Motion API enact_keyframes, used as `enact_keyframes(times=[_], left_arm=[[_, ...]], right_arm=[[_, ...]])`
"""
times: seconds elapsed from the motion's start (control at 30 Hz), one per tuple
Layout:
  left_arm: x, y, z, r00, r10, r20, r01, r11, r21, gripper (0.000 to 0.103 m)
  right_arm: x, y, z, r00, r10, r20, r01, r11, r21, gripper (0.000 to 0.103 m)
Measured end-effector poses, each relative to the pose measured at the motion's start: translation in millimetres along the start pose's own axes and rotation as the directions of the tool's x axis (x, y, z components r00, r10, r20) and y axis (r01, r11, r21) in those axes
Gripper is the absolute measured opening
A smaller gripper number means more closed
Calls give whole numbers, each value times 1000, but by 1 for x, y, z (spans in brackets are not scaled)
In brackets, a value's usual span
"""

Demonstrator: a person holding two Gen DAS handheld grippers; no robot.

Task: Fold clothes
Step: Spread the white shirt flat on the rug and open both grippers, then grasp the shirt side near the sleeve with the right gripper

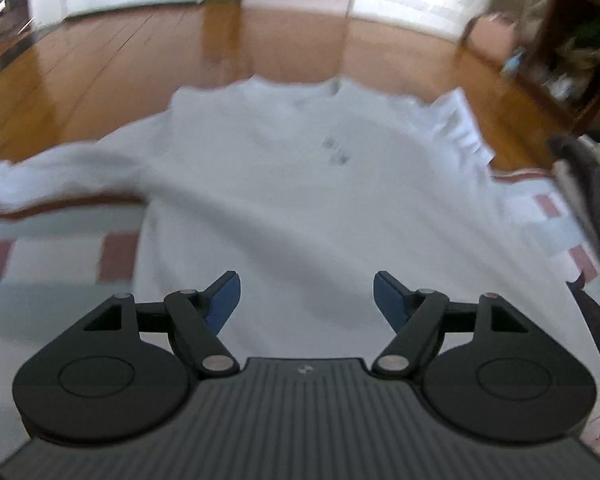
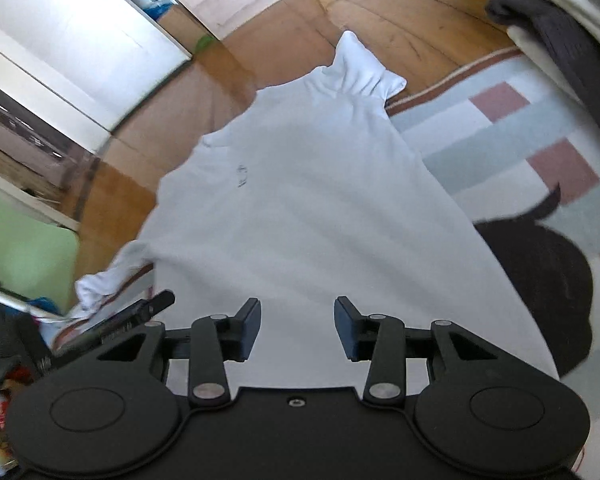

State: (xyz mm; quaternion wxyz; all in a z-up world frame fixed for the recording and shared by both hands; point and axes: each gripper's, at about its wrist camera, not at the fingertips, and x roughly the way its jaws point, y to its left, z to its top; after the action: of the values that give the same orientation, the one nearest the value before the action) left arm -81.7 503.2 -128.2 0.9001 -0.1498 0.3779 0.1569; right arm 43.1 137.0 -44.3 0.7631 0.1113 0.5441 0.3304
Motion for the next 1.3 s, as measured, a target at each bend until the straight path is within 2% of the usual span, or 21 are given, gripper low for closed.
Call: enact_keyframes(times=[0.07, 0.1, 0.2, 0.23, 0.3, 0.33, 0.37, 0.43, 0.53, 0.6, 0.63, 0.67, 0.77, 0.8, 0.9, 0.97, 1.03, 1.1, 1.17, 1.23, 1.3], left_arm=[[12, 13, -3, 999, 20, -30, -20, 1000, -8, 71], [12, 19, 0, 999, 28, -28, -29, 999, -35, 71], [7, 33, 9, 1000, -22, -1, 21, 989, -144, 73], [5, 36, 12, 999, -36, 6, 36, 984, -173, 73], [5, 37, 14, 1000, -14, 17, 17, 984, -178, 73], [6, 37, 15, 1000, 2, 21, 2, 985, -174, 73], [8, 38, 15, 1000, 2, 18, 2, 984, -180, 73], [12, 40, 15, 1000, -19, 9, 20, 980, -198, 73], [12, 34, 14, 998, 58, -20, -60, 990, -129, 73], [8, 20, 11, 979, 204, -17, -204, 979, -8, 73], [7, 15, 9, 971, 238, -8, -237, 971, 41, 73], [8, 13, 8, 973, 230, -13, -229, 972, 48, 73], [5, 19, 4, 989, 145, -27, -146, 988, -47, 73], [2, 19, 2, 988, 153, -14, -153, 987, -54, 73], [-7, 16, 0, 971, 239, 25, -238, 970, -42, 73], [-13, 10, 2, 965, 260, 34, -258, 964, -58, 73], [-17, 4, 9, 967, 254, 23, -251, 964, -85, 73], [-18, -8, 27, 977, 213, 9, -211, 973, -88, 73], [-20, -27, 52, 987, 161, 25, -159, 985, -69, 73], [-13, -52, 79, 991, 123, 53, -123, 992, -5, 75], [-1, -67, 95, 993, 90, 81, -93, 995, 38, 75]], right_arm=[[11, 13, 16, 998, -42, -36, 41, 999, -15, 47], [14, 19, 25, 998, -26, -57, 26, 1000, -11, 48], [14, 36, 61, 988, 98, -117, -80, 986, 145, 48], [8, 45, 74, 988, 94, -124, -67, 977, 202, 48], [-7, 70, 98, 992, -18, -128, 45, 976, 211, 48], [-16, 89, 109, 983, -131, -127, 148, 980, 134, 48], [-26, 108, 120, 962, -246, -115, 253, 966, 52, 49], [-44, 145, 137, 904, -422, -68, 413, 903, -115, 49], [-63, 175, 138, 883, -467, -41, 441, 859, -260, 53], [-72, 189, 132, 870, -493, -26, 455, 821, -344, 59], [-74, 192, 127, 862, -507, -21, 462, 802, -379, 59], [-72, 193, 122, 858, -513, -29, 456, 785, -420, 61], [-67, 192, 100, 838, -544, -51, 437, 722, -536, 63], [-66, 191, 90, 829, -557, -56, 430, 698, -572, 63], [-69, 189, 66, 838, -546, -27, 343, 563, -752, 57], [-79, 176, 63, 871, -489, 54, 324, 487, -811, 57], [-75, 152, 79, 903, -420, 92, 316, 502, -805, 57], [-55, 121, 108, 915, -393, 94, 327, 582, -744, 57], [-25, 89, 136, 900, -430, 70, 362, 649, -669, 55], [-4, 58, 152, 883, -468, 22, 382, 693, -612, 50], [-2, 30, 153, 890, -455, -22, 358, 728, -584, 50]])
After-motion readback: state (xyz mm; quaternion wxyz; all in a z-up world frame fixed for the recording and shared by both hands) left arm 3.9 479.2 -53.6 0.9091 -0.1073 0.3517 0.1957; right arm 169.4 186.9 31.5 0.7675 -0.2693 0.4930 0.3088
